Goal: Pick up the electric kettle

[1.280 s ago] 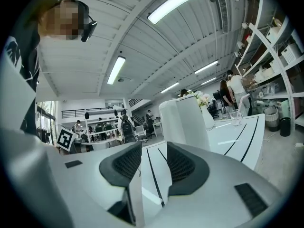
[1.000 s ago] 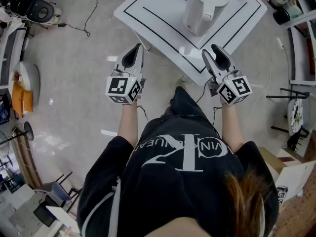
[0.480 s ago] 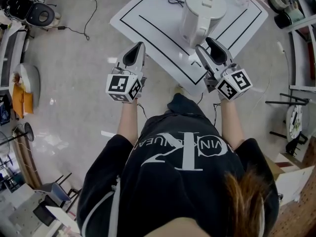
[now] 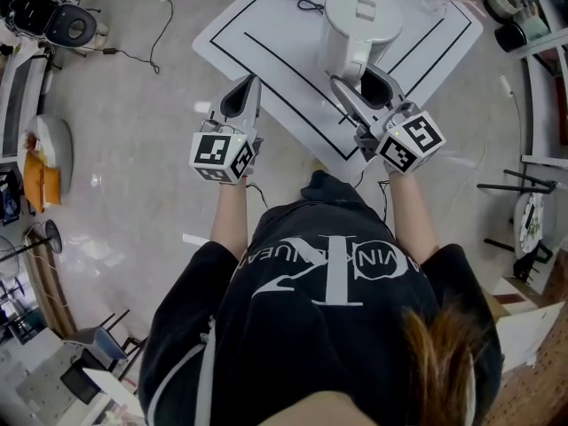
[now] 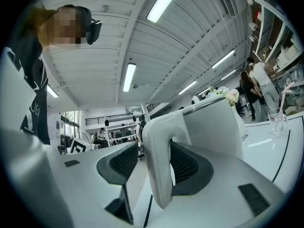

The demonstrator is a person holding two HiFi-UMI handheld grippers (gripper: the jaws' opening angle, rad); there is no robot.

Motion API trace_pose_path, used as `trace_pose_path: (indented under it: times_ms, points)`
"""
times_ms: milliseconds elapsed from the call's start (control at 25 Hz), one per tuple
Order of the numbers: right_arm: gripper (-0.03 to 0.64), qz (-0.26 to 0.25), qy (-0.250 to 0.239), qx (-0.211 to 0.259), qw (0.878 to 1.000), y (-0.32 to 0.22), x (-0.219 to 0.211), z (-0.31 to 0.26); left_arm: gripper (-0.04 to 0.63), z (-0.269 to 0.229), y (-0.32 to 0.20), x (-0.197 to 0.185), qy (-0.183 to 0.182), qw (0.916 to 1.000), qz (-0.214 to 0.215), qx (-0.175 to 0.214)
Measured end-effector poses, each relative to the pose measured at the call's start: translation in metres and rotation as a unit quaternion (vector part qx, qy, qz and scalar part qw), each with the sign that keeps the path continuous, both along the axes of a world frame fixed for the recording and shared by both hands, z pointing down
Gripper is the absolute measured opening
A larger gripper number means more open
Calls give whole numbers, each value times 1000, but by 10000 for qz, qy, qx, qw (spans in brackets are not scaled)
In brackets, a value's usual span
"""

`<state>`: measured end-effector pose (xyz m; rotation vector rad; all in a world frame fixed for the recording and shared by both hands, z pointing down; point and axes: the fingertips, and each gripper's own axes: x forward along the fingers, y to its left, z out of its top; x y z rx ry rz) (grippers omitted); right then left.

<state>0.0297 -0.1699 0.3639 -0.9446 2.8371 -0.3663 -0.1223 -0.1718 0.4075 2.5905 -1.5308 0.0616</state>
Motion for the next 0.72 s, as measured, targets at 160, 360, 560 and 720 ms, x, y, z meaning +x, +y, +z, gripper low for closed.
trace_pose_path:
  times_ms: [160,360,560,720]
  points:
    - [206,-88,18,-41,10000,-5,-6,0,11,3,-3,-2,-1,10000,-72,-61]
    - [204,-176,24,-60,9998,-8,-12,1,11,7,-4,-2,-16,9998,-170,-90]
    - [187,-220,89,-40,9997,-11,-17,0,11,12,-5,-6,-3,9995,-274,-157]
    - [164,-136,323,-35,9994,-13,-19,2,11,20,-4,-9,18,9991,-297,-286]
